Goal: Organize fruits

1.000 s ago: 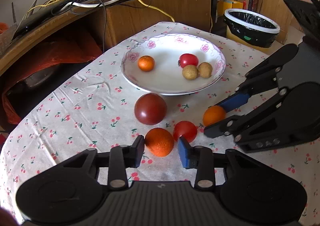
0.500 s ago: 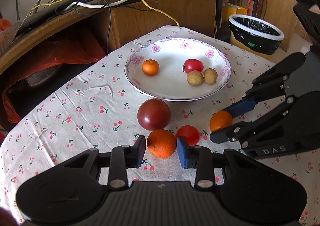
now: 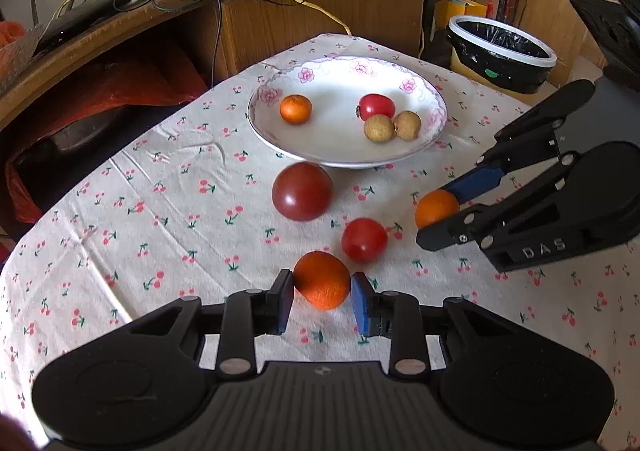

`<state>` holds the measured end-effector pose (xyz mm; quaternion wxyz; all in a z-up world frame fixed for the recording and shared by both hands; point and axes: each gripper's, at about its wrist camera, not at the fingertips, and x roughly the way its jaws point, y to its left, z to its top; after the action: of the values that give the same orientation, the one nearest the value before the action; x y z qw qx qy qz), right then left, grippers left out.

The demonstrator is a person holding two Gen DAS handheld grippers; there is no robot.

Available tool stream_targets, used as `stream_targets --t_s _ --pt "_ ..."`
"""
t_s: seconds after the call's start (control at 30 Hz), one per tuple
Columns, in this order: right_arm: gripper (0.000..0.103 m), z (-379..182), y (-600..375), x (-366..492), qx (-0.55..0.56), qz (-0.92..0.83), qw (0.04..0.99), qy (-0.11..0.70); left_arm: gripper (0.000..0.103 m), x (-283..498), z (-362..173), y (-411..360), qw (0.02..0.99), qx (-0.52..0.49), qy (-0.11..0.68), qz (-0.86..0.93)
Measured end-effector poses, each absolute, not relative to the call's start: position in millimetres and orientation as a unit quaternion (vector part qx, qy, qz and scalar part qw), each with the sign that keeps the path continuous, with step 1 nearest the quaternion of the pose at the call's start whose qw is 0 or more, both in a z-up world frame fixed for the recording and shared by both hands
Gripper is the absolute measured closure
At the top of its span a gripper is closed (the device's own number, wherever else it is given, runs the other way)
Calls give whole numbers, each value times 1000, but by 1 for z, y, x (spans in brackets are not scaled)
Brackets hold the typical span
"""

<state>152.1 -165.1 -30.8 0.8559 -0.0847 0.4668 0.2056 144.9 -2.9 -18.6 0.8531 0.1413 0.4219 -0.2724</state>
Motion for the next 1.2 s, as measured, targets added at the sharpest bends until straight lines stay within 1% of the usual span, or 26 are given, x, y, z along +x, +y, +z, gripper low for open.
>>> stream_targets --t_s 0.33,0.5,0.7,1.2 --pt "75 -34 -163 152 -95 207 853 469 63 145 -21 -5 856 143 416 -272" --pt "75 -34 -162 152 -94 206 855 467 58 150 -32 -13 850 143 428 -272" --pt "75 -33 -165 151 -90 204 856 466 59 156 -32 -14 856 126 426 -263" --pt "75 -33 -163 152 -95 202 857 465 61 148 -27 -13 853 149 428 -259"
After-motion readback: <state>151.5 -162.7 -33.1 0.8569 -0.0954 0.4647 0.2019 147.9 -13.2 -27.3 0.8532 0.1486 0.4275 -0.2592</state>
